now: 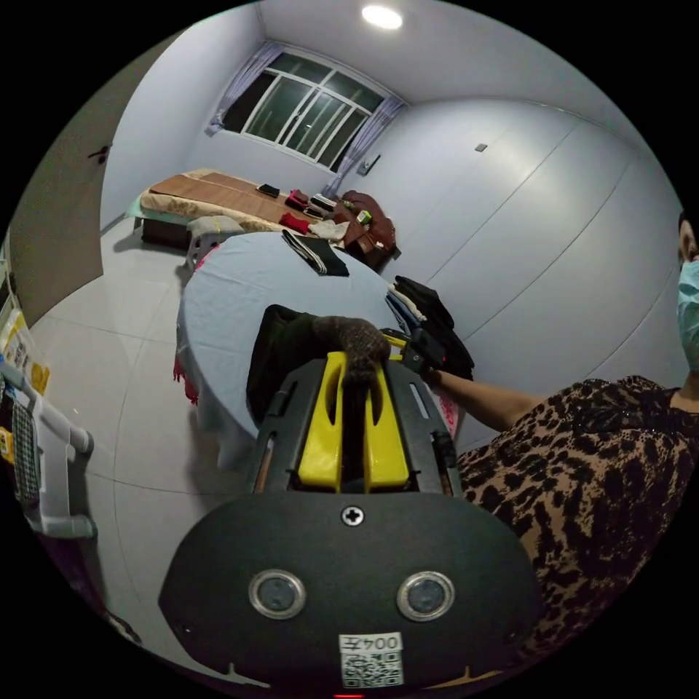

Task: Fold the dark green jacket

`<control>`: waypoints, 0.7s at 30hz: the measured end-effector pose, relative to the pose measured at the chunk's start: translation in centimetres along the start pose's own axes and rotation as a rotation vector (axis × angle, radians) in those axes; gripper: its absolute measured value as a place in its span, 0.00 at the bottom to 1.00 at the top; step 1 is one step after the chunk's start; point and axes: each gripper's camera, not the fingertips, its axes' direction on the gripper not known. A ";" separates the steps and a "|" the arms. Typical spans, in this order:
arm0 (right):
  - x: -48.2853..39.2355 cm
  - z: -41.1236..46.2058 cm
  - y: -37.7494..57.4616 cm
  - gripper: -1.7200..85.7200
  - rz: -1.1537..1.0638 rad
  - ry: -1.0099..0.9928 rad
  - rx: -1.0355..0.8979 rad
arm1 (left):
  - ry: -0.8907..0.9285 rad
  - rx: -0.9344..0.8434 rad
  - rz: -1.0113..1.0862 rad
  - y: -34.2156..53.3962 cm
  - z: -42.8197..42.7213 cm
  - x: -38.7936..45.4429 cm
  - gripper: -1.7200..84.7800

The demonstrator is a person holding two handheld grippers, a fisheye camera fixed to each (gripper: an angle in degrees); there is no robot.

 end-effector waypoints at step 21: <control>-8.1 -0.9 -3.7 0.17 -0.025 0.086 -0.154 | 0.095 0.012 -0.084 3.1 -2.0 0.8 0.02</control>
